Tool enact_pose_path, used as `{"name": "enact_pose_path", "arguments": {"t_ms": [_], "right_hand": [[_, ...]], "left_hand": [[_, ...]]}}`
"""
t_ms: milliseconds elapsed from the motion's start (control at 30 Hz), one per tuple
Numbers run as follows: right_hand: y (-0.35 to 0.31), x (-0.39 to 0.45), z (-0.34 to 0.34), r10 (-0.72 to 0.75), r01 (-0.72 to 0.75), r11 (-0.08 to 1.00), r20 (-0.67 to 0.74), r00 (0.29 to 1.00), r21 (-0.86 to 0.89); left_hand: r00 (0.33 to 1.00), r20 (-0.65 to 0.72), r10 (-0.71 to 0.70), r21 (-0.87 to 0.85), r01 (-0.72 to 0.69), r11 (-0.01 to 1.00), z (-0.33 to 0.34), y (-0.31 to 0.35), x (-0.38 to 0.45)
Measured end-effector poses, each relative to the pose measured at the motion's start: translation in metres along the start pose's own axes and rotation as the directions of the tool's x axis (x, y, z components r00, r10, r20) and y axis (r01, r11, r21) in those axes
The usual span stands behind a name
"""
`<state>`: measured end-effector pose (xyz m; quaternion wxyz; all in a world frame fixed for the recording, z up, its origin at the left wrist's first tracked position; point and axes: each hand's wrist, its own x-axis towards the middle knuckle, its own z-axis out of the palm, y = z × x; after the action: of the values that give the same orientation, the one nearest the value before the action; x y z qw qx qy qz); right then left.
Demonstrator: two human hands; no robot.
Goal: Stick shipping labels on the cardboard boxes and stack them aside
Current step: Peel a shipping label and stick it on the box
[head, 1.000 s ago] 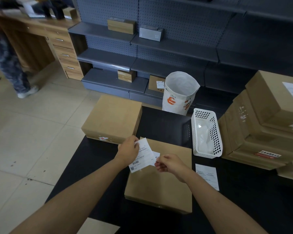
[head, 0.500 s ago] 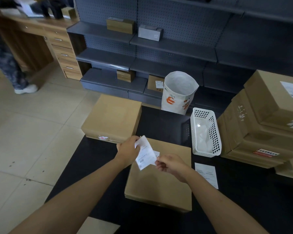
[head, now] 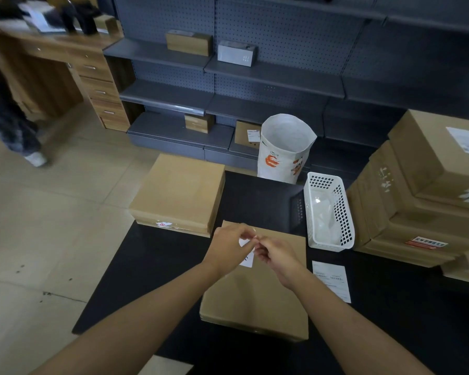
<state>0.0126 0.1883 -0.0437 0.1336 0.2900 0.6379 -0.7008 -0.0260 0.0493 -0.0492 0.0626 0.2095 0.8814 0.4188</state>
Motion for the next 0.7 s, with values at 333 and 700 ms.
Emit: {"name": "enact_pose_path", "arguments": {"t_ms": [333, 700], "right_hand": [[-0.014, 0.0, 0.002, -0.158, 0.142, 0.96, -0.047, 0.986, -0.239], [-0.016, 0.0, 0.004, -0.368, 0.289, 0.851, -0.105, 0.924, -0.438]], "left_hand": [[0.976, -0.004, -0.219, -0.397, 0.2, 0.896, -0.005, 0.009, 0.005], [0.908, 0.067, -0.413, -0.616, 0.364, 0.699, -0.009, 0.004, 0.015]]}}
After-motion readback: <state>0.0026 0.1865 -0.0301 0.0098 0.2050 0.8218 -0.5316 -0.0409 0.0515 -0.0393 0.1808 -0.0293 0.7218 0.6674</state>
